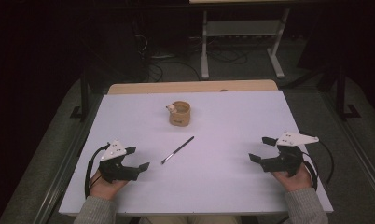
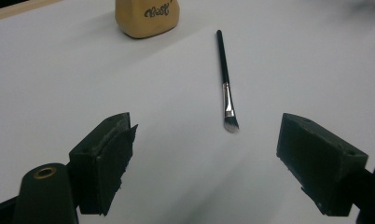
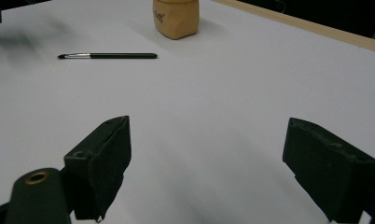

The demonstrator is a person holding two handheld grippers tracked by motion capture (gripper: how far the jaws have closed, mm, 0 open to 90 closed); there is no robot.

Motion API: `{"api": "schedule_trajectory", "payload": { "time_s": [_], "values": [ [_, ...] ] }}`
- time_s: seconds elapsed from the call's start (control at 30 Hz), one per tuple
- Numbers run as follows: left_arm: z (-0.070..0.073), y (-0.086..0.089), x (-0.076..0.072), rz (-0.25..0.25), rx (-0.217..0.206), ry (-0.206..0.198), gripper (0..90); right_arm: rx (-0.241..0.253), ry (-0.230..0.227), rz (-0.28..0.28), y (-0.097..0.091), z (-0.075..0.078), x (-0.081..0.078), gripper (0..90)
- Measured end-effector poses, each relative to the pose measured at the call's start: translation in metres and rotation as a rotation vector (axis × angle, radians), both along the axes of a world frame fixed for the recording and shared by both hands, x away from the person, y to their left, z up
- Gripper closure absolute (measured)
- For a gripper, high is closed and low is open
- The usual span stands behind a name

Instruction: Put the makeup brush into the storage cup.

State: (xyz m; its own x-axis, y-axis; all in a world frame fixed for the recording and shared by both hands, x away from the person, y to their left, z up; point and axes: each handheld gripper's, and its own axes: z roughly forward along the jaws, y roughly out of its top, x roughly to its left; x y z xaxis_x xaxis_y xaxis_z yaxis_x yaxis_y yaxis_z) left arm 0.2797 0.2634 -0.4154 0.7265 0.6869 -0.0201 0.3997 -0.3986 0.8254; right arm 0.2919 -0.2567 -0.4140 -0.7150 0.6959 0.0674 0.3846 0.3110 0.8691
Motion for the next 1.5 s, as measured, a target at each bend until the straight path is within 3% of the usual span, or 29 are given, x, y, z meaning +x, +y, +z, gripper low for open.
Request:
{"api": "schedule_trajectory", "payload": {
  "time_s": [0.57, 0.77, 1.33, 1.5],
  "values": [
    [0.000, 0.000, 0.000, -0.002, 0.009, 0.001, 18.7, -0.005, 0.009, -0.004, -0.001, -0.001, 0.001, 14.2],
    [0.001, -0.001, -0.002, -0.006, -0.024, 0.005, 18.4, -0.010, 0.004, -0.004, -0.001, -0.001, 0.000, 14.2],
    [0.005, -0.007, -0.001, -0.029, -0.001, -0.001, 18.7, -0.015, -0.004, -0.005, -0.001, 0.001, -0.003, 14.3],
    [0.009, -0.014, 0.000, -0.031, 0.002, 0.013, 18.6, -0.022, -0.001, -0.009, -0.001, 0.000, -0.002, 14.2]
  ]
}}
